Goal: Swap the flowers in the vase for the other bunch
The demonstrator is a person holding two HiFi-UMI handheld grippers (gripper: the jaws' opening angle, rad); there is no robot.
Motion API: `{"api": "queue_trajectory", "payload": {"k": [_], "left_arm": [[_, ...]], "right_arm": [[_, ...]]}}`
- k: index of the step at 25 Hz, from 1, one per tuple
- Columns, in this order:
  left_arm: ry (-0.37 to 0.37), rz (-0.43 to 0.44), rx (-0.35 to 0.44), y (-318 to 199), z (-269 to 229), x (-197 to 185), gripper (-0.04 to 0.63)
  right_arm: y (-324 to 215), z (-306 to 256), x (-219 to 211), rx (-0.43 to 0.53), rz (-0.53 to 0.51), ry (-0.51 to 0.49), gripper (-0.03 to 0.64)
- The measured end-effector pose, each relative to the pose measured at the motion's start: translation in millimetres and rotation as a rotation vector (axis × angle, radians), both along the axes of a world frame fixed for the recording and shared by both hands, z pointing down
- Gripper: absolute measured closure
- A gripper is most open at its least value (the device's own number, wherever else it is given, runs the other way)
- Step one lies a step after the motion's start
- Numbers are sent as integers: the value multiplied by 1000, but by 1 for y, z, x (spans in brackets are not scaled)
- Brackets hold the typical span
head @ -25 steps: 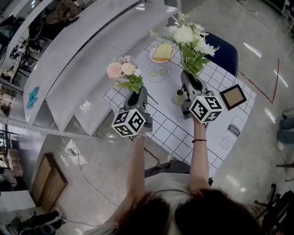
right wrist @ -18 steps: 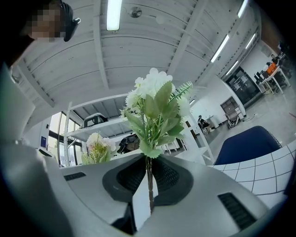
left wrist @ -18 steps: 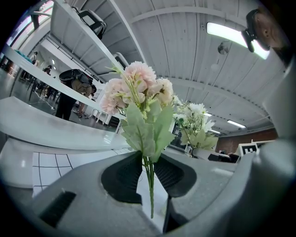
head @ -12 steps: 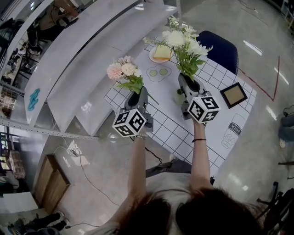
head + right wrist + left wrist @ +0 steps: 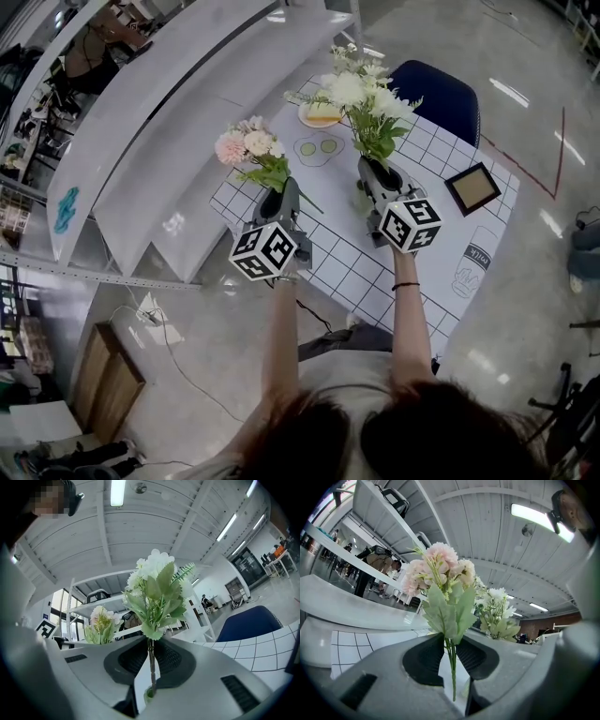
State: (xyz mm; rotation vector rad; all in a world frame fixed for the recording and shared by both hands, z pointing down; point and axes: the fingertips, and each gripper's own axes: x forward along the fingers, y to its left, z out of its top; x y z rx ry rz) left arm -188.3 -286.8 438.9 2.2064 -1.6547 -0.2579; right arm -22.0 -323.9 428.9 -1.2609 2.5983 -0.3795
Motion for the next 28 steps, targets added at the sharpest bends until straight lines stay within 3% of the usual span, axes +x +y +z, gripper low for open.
{"api": "queue_trajectory", "payload": {"k": [28], "left_arm": [[49, -29, -14, 14, 8, -11, 518]], "right_arm": [[16, 32, -7, -48, -22, 105, 574]]}}
